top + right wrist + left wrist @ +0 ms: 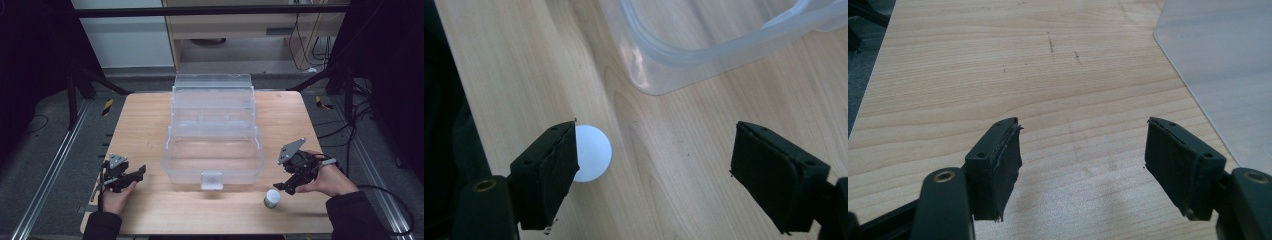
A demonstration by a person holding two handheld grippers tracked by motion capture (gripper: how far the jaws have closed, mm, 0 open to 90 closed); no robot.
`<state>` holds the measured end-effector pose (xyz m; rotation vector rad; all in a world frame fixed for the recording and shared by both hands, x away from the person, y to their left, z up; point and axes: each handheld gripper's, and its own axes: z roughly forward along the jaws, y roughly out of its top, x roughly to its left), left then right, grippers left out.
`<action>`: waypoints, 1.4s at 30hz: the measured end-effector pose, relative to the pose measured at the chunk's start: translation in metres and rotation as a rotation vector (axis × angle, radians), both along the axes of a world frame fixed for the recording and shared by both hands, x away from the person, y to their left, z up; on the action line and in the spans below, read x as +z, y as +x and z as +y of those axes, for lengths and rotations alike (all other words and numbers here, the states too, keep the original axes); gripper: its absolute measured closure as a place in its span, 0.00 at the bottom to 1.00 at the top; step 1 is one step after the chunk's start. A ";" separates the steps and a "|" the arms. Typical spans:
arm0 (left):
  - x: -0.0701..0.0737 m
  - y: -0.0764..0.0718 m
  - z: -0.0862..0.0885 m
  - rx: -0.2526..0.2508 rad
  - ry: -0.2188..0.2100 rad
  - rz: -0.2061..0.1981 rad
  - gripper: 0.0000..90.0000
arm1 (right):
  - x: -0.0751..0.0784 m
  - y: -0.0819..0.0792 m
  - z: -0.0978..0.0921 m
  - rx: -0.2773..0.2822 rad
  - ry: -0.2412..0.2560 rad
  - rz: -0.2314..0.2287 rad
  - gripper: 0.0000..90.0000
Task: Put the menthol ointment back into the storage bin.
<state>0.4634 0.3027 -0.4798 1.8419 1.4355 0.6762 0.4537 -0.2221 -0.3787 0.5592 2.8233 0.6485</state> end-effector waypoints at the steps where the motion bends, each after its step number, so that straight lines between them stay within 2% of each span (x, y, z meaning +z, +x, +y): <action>1: 0.000 0.000 0.000 0.000 0.000 0.000 0.33 | 0.000 0.000 0.000 0.000 0.000 0.000 0.21; 4: 0.000 0.000 0.000 -0.002 0.000 0.002 0.33 | 0.000 -0.002 0.003 0.038 -0.026 0.007 0.23; 9: 0.000 0.000 0.000 -0.002 0.001 0.002 0.33 | 0.001 -0.003 0.007 0.085 -0.042 0.011 0.28; 11: 0.000 0.000 0.000 -0.002 0.000 0.002 0.33 | 0.000 -0.004 0.010 0.115 -0.068 0.019 0.31; 25: 0.000 0.001 0.000 -0.006 -0.001 0.006 0.33 | -0.006 -0.008 0.020 0.187 -0.141 0.073 0.41; 30: 0.000 0.001 0.000 -0.007 -0.001 0.008 0.33 | -0.013 -0.010 0.026 0.221 -0.177 0.093 0.43; 37: 0.000 0.001 0.000 -0.008 -0.001 0.010 0.33 | -0.018 -0.012 0.029 0.241 -0.202 0.108 0.45; 42: 0.000 0.001 0.000 -0.009 -0.002 0.010 0.34 | -0.029 -0.013 0.034 0.261 -0.230 0.128 0.45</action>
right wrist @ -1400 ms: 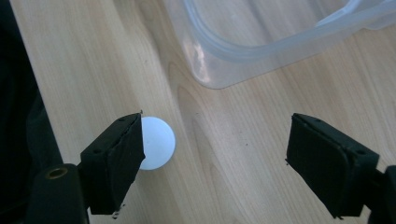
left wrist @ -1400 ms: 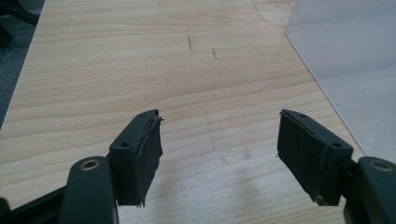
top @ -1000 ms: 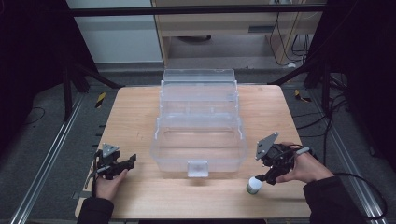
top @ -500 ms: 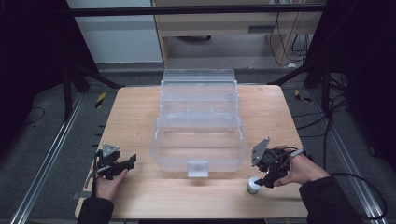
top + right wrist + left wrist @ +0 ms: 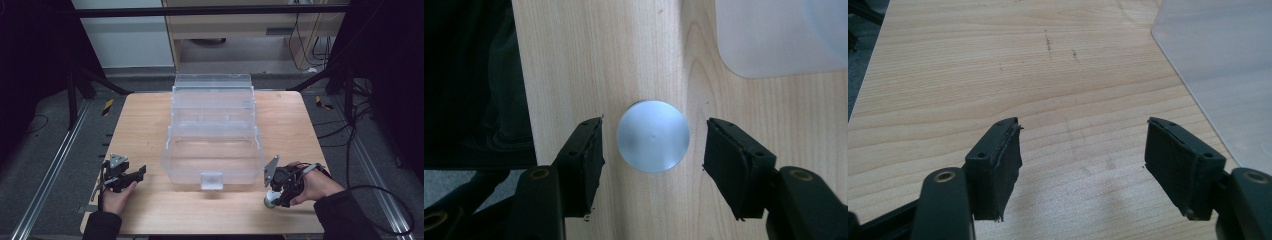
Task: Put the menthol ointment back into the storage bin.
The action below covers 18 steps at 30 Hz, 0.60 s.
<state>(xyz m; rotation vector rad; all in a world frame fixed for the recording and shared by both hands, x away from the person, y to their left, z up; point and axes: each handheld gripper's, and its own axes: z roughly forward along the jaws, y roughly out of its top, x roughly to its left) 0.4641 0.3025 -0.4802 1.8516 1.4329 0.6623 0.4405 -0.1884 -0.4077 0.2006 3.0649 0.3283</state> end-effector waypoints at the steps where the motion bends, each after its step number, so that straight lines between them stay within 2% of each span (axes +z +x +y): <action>1: 0.000 0.000 0.000 0.000 0.000 0.000 0.34 | 0.000 0.000 0.000 0.000 0.000 0.000 0.45; 5: 0.000 0.000 0.000 0.000 -0.001 0.000 0.34 | -0.007 0.001 0.002 -0.009 -0.017 0.010 0.45; 18: 0.000 0.000 0.000 -0.001 0.000 0.002 0.34 | -0.019 0.002 0.007 0.015 -0.063 0.026 0.49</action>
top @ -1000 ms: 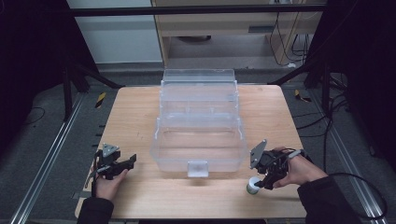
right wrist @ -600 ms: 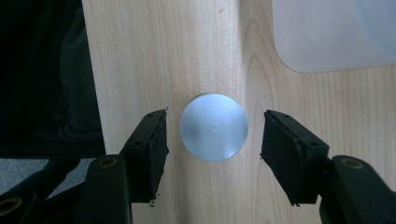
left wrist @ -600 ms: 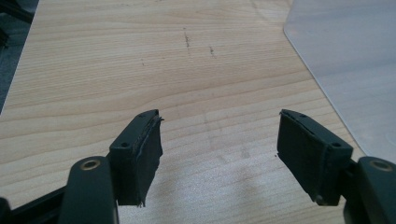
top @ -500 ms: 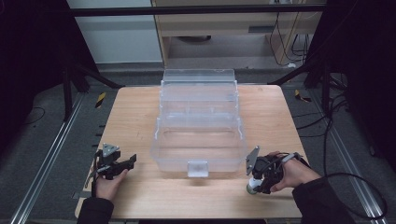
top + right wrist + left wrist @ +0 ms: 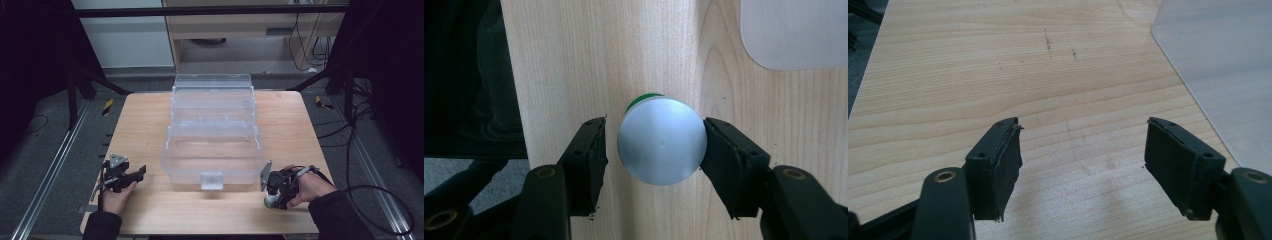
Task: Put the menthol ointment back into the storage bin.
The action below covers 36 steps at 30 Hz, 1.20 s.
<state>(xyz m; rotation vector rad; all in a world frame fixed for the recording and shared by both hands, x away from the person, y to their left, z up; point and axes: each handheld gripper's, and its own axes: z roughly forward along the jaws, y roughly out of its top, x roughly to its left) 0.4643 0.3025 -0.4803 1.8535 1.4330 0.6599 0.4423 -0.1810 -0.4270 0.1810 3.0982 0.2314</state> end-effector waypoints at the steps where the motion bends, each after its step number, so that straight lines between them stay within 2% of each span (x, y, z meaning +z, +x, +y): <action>1: 0.000 0.000 0.000 0.000 0.000 0.000 0.34 | -0.001 0.000 0.000 -0.003 -0.002 -0.001 0.49; 12: 0.000 0.000 0.000 0.001 0.000 0.000 0.34 | -0.007 0.003 0.001 -0.009 -0.011 0.003 0.55; 23: 0.000 0.000 0.000 0.003 0.000 0.004 0.34 | -0.006 0.005 0.001 -0.035 -0.009 0.014 0.56; 29: -0.001 0.001 0.000 0.002 0.002 0.008 0.34 | 0.002 0.005 -0.003 -0.049 0.005 0.012 0.56; 36: -0.001 0.001 0.000 0.002 0.001 0.009 0.34 | 0.021 0.006 -0.006 -0.070 0.029 -0.010 0.56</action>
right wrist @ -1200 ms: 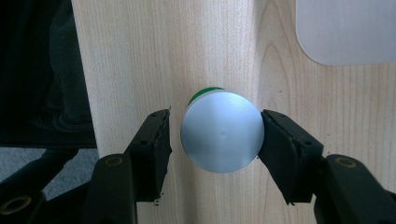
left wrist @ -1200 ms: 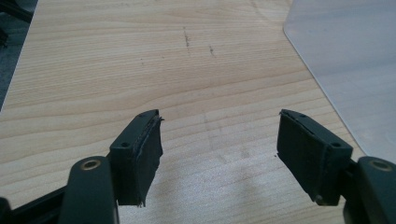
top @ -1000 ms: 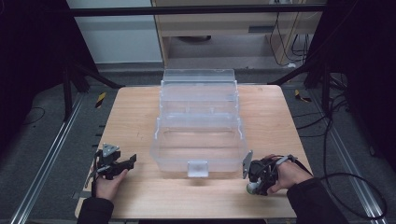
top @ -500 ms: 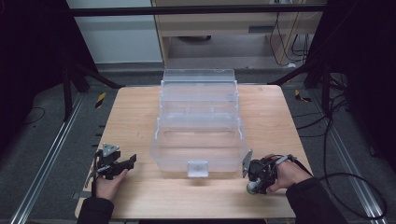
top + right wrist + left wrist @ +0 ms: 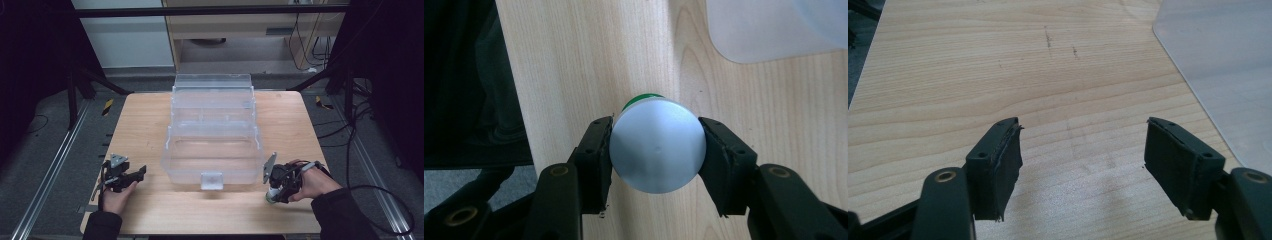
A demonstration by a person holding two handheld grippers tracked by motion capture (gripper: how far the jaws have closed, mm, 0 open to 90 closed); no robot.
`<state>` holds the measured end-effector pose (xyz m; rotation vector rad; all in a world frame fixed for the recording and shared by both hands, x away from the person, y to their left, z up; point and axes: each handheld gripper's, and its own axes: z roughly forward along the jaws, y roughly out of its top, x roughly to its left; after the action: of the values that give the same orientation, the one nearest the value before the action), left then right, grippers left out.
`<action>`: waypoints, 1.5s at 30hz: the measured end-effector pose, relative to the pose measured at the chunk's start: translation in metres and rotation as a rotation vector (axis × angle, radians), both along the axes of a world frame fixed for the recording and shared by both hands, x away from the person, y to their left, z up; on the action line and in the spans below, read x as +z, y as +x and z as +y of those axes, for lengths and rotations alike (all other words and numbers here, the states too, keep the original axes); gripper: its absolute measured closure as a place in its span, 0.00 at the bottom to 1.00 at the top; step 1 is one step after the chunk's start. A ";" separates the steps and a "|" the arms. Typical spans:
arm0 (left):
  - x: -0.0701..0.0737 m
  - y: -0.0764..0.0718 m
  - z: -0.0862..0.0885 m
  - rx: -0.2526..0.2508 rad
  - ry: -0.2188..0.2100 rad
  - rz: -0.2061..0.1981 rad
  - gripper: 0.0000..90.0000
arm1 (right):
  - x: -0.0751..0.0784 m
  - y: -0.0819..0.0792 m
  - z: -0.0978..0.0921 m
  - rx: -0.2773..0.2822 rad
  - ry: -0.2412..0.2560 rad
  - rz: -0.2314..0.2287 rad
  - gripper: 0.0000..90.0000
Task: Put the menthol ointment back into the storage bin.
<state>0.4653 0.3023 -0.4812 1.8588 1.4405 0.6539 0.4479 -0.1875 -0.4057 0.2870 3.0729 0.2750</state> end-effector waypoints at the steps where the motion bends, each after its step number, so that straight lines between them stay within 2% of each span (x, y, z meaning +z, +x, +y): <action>1: 0.000 0.000 0.000 0.000 0.000 0.000 0.34 | 0.000 0.000 0.000 0.000 0.000 0.000 0.56; 4: 0.000 0.000 0.000 -0.003 0.000 0.001 0.34 | 0.010 0.002 -0.002 -0.021 0.012 -0.010 0.56; 10: 0.000 0.000 0.000 -0.005 -0.001 0.000 0.34 | 0.020 0.003 -0.002 -0.040 0.024 -0.024 0.56; 28: -0.001 0.001 0.000 -0.014 0.004 0.014 0.34 | 0.059 0.008 0.002 -0.030 0.034 -0.050 0.56; 41: -0.001 0.000 0.000 -0.011 0.007 0.012 0.34 | 0.084 0.016 0.005 -0.037 0.022 -0.040 0.56; 45: -0.001 0.001 -0.001 -0.012 0.006 0.013 0.34 | 0.090 0.019 0.007 -0.038 0.031 -0.041 0.56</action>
<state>0.4659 0.3017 -0.4823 1.8780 1.4363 0.6426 0.4667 -0.1802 -0.3156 0.3364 3.0218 0.3236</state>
